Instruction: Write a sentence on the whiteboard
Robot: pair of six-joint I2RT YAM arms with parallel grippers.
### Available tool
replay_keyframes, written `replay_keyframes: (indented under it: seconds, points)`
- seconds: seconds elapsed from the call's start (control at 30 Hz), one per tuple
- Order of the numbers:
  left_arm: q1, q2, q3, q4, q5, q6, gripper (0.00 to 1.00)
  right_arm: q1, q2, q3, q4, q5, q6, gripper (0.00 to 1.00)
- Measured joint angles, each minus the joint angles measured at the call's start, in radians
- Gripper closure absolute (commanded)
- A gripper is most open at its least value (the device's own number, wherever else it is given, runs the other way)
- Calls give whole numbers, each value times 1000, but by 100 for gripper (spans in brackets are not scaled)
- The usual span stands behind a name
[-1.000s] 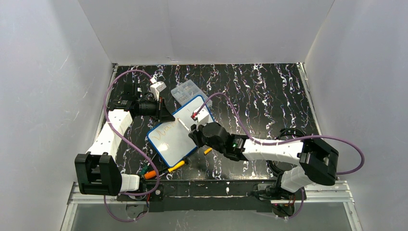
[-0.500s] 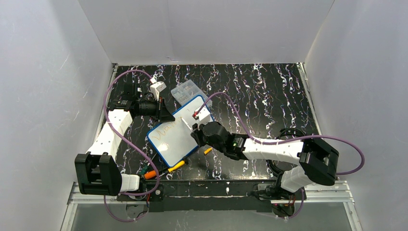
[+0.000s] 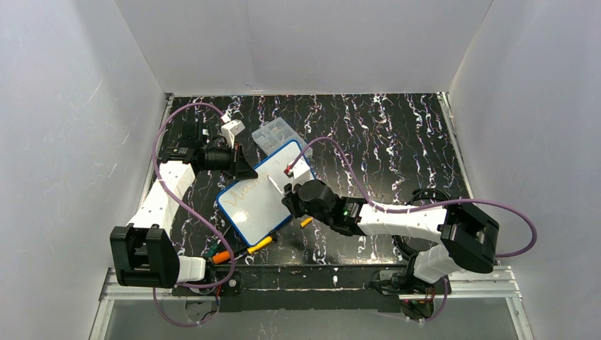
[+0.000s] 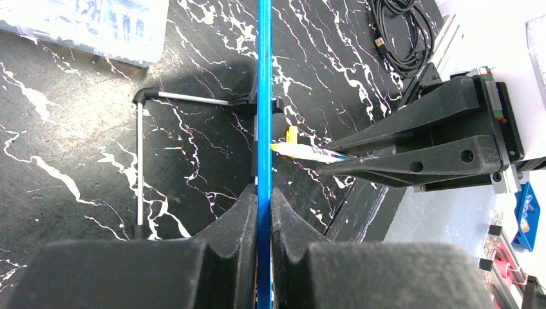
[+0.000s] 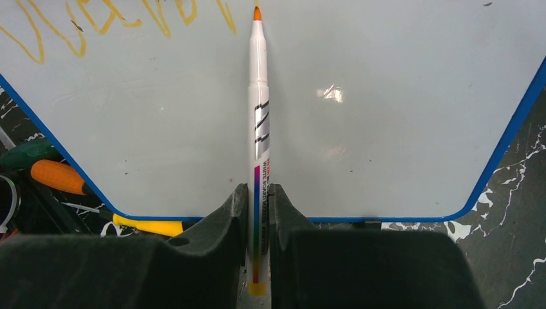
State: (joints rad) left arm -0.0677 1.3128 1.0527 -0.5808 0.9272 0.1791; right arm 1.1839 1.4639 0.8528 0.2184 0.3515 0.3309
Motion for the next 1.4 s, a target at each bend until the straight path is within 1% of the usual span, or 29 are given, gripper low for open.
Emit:
replay_keyframes:
  seconds: [0.47, 0.8, 1.4]
  points:
    - [0, 0, 0, 0, 0, 0, 100, 0, -4, 0, -30, -7, 11, 99]
    - [0, 0, 0, 0, 0, 0, 100, 0, -80, -8, -43, -2, 10, 99]
    - [0, 0, 0, 0, 0, 0, 100, -19, -13, 18, -40, -3, -25, 99]
